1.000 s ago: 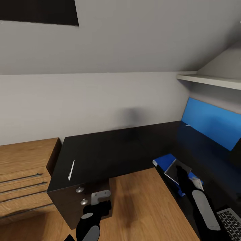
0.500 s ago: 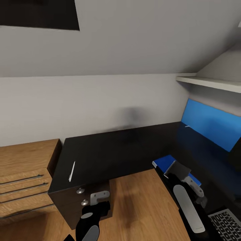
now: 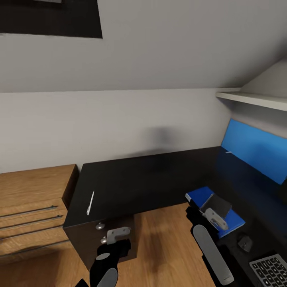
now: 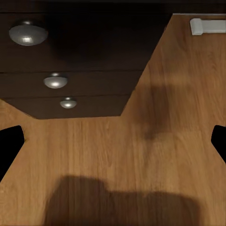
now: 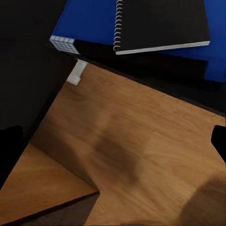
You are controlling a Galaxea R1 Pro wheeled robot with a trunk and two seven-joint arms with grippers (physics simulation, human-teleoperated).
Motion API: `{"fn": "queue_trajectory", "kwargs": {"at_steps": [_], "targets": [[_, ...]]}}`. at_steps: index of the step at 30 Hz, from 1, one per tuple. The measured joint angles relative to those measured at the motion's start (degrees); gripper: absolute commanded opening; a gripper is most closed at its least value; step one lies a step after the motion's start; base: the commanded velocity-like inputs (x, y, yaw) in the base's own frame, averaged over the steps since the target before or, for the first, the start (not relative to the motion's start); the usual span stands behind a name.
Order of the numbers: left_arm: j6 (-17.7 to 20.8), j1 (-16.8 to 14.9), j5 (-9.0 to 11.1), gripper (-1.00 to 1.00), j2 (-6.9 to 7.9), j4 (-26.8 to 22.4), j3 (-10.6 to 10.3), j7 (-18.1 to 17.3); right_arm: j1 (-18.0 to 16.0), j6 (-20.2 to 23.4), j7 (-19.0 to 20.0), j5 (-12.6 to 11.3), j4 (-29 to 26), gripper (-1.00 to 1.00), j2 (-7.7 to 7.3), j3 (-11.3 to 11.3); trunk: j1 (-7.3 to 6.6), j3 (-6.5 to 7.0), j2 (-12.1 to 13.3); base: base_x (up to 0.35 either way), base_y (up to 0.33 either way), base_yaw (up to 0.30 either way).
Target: In the bedroom, organize the workspace by keeping the computer under the desk, ensuring the monitor is on the desk, placing the keyboard on the desk next to the monitor, placing the mouse on the desk next to the keyboard, moving the folder from the swivel chair onto the desk next to the mouse, stacking the notebook on top of the folder with the pen on top of the notebook, and positioning the swivel chair next to the desk.
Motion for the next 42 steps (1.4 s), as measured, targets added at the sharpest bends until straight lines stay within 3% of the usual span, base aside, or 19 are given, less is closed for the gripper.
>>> {"fn": "queue_trajectory", "kwargs": {"at_steps": [11, 19, 29, 41, 42], "targets": [[-0.01, 0.00, 0.00, 1.00, 0.13, -0.01, 0.09, 0.10, 0.00, -0.03, 0.09, 0.89, 0.19, 1.00, -0.01, 2.12, 0.00, 0.00, 0.00, 0.000, 0.000, 0.269], [-0.03, 0.00, -0.06, 1.00, 0.38, 0.00, 0.11, 0.11, 0.00, -0.09, 0.19, 4.47, 0.36, 1.00, 0.05, 5.79, 0.00, 0.00, 0.00, 0.000, 0.000, 0.261], [-0.03, -0.01, -0.08, 1.00, 0.40, 0.02, 0.09, 0.15, 0.02, -0.02, 0.63, 5.80, 0.26, 1.00, -0.02, 9.28, 0.00, 0.00, 0.00, 0.000, 0.000, 0.042], [-0.05, -0.01, -0.08, 1.00, 0.40, 0.02, 0.09, 0.18, 0.02, -0.07, 0.63, 6.66, 0.02, 1.00, 0.47, 10.47, 0.00, 0.00, 0.00, 0.000, 0.000, 0.017], [-0.04, 0.00, -0.07, 1.00, 0.41, 0.00, 0.10, 0.13, 0.01, -0.07, 0.64, 7.65, 0.23, 1.00, 0.58, 10.55, 0.00, 0.00, 0.00, 0.000, 0.000, 0.208]]}}
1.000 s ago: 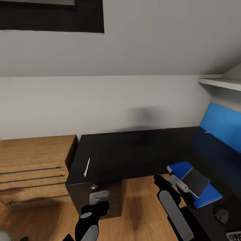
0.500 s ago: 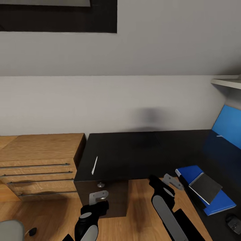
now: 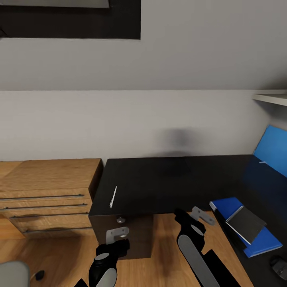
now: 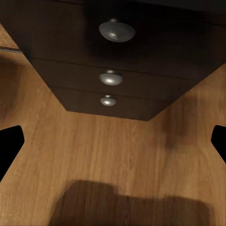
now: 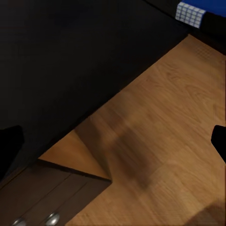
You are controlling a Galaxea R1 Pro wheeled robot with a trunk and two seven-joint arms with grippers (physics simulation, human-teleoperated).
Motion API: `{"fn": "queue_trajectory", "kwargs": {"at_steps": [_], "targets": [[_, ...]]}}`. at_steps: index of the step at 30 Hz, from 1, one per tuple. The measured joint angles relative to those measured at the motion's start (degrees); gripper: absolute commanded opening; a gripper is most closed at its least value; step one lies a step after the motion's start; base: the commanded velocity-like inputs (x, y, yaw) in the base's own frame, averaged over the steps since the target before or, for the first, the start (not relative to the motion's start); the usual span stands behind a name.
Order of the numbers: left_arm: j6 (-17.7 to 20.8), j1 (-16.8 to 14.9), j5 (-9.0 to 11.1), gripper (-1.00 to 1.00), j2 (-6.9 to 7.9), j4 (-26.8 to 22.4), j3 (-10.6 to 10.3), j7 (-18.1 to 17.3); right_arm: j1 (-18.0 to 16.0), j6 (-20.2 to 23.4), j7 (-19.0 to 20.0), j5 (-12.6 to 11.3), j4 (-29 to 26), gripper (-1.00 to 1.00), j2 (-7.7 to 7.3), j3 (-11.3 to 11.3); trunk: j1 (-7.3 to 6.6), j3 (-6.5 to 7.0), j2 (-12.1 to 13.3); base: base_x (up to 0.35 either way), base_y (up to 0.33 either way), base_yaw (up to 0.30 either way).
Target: In the bedroom, organize the workspace by keeping the computer under the desk, ensuring the monitor is on the desk, placing the keyboard on the desk next to the monitor, placing the mouse on the desk next to the keyboard, moving the folder from the swivel chair onto the desk next to the mouse, stacking the notebook on top of the folder with the pen on top of the notebook, and positioning the swivel chair next to the desk.
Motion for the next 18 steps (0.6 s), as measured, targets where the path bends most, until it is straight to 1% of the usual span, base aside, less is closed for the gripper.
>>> {"fn": "queue_trajectory", "kwargs": {"at_steps": [5, 8, 12, 18], "targets": [[0.02, 0.00, 0.00, 1.00, 0.00, 0.00, 0.00, -0.02, 0.00, -0.03, -0.03, 2.15, 0.09, 1.00, 0.02, 0.07, 0.00, 0.00, 0.00, 0.000, 0.000, 0.252], [0.01, 0.00, 0.00, 1.00, 0.00, -0.01, 0.01, -0.02, 0.00, -0.04, -0.06, 3.19, 0.12, 1.00, 0.02, 0.57, 0.00, 0.00, 0.00, 0.000, 0.000, 0.272], [0.01, 0.00, 0.00, 1.00, 0.00, -0.01, 0.01, -0.02, 0.00, -0.05, -0.08, 3.61, 0.17, 1.00, 0.02, 1.72, 0.00, 0.00, 0.00, 0.000, 0.000, 0.277], [0.00, 0.01, 0.00, 1.00, 0.00, -0.01, 0.01, -0.02, 0.00, -0.12, -0.08, 3.84, 0.27, 1.00, 0.02, 2.17, 0.00, 0.00, 0.00, 0.000, 0.000, 0.280]]}}
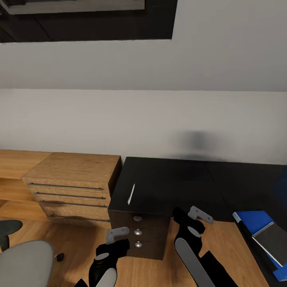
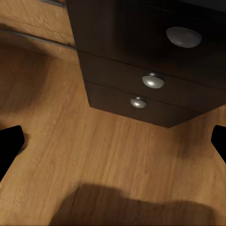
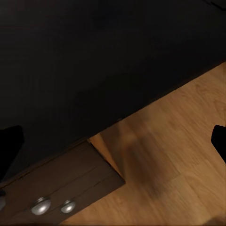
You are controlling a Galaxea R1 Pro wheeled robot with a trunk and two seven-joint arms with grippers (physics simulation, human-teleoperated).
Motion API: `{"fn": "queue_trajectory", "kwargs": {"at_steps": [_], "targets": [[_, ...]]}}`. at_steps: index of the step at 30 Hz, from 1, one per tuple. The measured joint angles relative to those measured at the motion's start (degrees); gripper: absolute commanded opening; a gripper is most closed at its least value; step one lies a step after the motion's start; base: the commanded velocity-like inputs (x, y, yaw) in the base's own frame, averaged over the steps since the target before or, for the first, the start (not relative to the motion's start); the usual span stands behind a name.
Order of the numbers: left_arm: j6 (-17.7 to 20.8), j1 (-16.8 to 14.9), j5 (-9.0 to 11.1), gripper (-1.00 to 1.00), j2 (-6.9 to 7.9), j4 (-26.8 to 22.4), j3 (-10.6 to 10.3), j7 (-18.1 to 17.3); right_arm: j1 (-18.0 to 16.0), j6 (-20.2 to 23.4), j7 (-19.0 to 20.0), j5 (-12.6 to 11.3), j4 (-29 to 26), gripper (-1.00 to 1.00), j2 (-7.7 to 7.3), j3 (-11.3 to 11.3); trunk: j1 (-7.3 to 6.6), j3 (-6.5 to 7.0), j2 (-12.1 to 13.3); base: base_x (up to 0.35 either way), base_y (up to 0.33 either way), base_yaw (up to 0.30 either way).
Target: In the bedroom, organize the workspace by keeping the computer under the desk, ensuring the monitor is on the desk, placing the keyboard on the desk next to the monitor, placing the mouse on the desk next to the keyboard, moving the folder from the swivel chair onto the desk next to the mouse, stacking the notebook on top of the folder with the pen on top of the notebook, and positioning the swivel chair next to the desk.
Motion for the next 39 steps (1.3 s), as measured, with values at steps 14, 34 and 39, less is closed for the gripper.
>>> {"fn": "queue_trajectory", "kwargs": {"at_steps": [14, 34, 39], "targets": [[-0.03, 0.00, 0.00, 1.00, 0.00, 0.00, 0.00, -0.07, 0.00, -0.02, 0.08, 1.08, 0.49, 1.00, 0.08, 0.12, 0.00, 0.00, 0.00, 0.005, 0.000, 0.281], [0.03, -0.02, 0.16, 1.00, -0.09, 0.46, 1.98, -0.01, 0.02, -0.02, 0.13, 1.11, 0.44, 1.00, 0.07, 0.77, -0.01, -0.17, 0.00, 0.215, -0.021, 0.088], [0.03, -0.02, 0.17, 1.00, -0.07, 0.46, 2.00, 0.00, 0.02, 0.00, 0.17, 1.11, 0.44, 1.00, 0.02, 0.83, 0.00, -0.17, 0.00, 0.008, 0.000, 0.000]]}}
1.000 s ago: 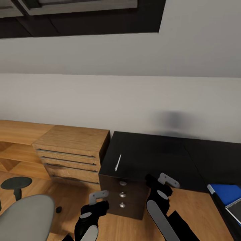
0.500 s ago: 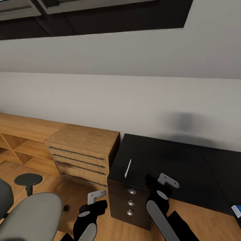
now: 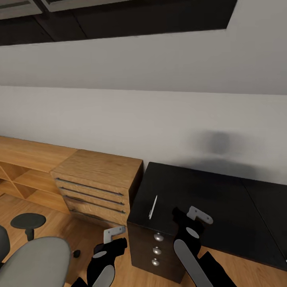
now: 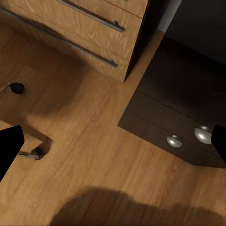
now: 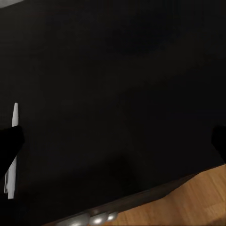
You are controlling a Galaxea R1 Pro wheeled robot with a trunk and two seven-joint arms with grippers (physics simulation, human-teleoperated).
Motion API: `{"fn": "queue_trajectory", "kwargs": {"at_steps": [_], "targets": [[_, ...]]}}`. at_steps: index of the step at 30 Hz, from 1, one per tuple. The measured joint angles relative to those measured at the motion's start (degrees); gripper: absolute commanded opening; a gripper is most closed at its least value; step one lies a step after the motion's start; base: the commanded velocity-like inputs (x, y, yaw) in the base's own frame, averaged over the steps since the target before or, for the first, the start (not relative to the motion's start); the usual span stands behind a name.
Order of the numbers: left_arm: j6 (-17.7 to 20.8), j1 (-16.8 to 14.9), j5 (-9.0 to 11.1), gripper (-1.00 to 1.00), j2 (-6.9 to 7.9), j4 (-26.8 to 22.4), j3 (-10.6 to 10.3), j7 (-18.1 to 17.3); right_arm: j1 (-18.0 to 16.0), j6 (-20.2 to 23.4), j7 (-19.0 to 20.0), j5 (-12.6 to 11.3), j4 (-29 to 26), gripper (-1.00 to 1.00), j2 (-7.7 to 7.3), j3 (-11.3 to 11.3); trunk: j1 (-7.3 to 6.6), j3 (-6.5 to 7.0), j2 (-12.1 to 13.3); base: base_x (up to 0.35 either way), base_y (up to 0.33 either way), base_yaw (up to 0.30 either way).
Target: In the bedroom, organize the workspace by keeping the computer under the desk, ensuring the monitor is on the desk, placing the keyboard on the desk next to the monitor, placing the mouse on the desk next to the keyboard, moving the folder from the swivel chair onto the desk next to the mouse, stacking the notebook on top of the folder with the pen on top of the notebook, and positioning the swivel chair next to the desk.
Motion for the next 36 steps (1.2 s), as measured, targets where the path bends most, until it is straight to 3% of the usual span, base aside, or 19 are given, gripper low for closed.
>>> {"fn": "queue_trajectory", "kwargs": {"at_steps": [3, 4, 5, 18, 21, 23, 24, 26, 28, 34, 36], "targets": [[0.00, 0.00, -0.02, 1.00, 0.00, 0.00, 0.00, 0.00, 0.00, 0.06, 0.06, -0.01, 0.00, 1.00, -0.01, 0.07, 0.00, 0.00, 0.00, 0.002, 0.000, 0.052], [-0.01, 0.01, -0.07, 1.00, -0.02, -0.05, 0.00, 0.00, 0.00, 0.08, 0.09, 0.08, 0.08, 1.00, -0.01, 3.72, 0.00, 0.00, 0.00, 0.000, 0.000, 0.198], [-0.01, 0.01, -0.07, 1.00, -0.02, -0.07, 0.01, 0.00, -0.01, 0.08, 0.09, 0.13, 0.11, 1.00, -0.02, 4.41, 0.00, 0.00, 0.00, 0.000, 0.000, 0.213], [0.00, 0.02, -0.09, 1.00, -0.02, -0.11, -0.07, 0.00, -0.08, 0.16, 1.79, 0.25, 1.49, 1.00, -0.04, 5.44, 0.00, 0.00, 0.00, 0.000, 0.000, 0.263], [-0.01, 0.02, -0.08, 1.00, -0.02, -0.11, -0.07, 0.00, -0.09, 0.23, 3.73, 2.20, 2.18, 1.00, -0.04, 5.48, 0.00, 0.00, 0.00, 0.000, 0.000, 0.274], [-0.01, 0.02, -0.08, 1.00, -0.02, -0.11, -0.07, 0.00, -0.10, 0.31, 5.02, 5.76, 2.81, 1.00, -0.02, 5.78, 0.00, 0.00, 0.00, 0.000, 0.000, 0.274], [0.00, 0.02, -0.08, 1.00, -0.02, -0.11, -0.07, 0.00, -0.10, 0.32, 5.38, 6.45, 3.25, 1.00, 0.01, 6.11, 0.00, 0.00, 0.00, 0.000, 0.000, 0.274], [-0.01, 0.02, -0.08, 1.00, -0.02, -0.11, -0.07, 0.00, -0.10, 0.33, 5.68, 6.92, 3.66, 1.00, 0.03, 6.70, 0.00, 0.00, 0.00, 0.000, 0.000, 0.274], [0.00, 0.02, -0.12, 1.00, -0.02, -0.12, -0.07, 0.00, -0.09, 0.34, 6.13, 7.71, 4.34, 1.00, 0.06, 9.26, 0.00, -0.02, 0.00, 0.000, 0.000, 0.274], [0.00, 0.01, -0.11, 1.00, -0.03, -0.17, -0.16, 0.00, -0.08, 0.29, 6.28, 8.85, 5.49, 1.00, 0.70, 10.65, 0.00, -0.10, 0.00, 0.000, 0.000, 0.166], [-0.02, 0.00, -0.16, 1.00, -0.03, -0.17, -0.17, 0.00, -0.08, 0.10, 6.35, 10.83, 7.01, 1.00, 0.92, 10.74, 0.00, -0.10, 0.00, 0.000, 0.000, 0.031]]}}
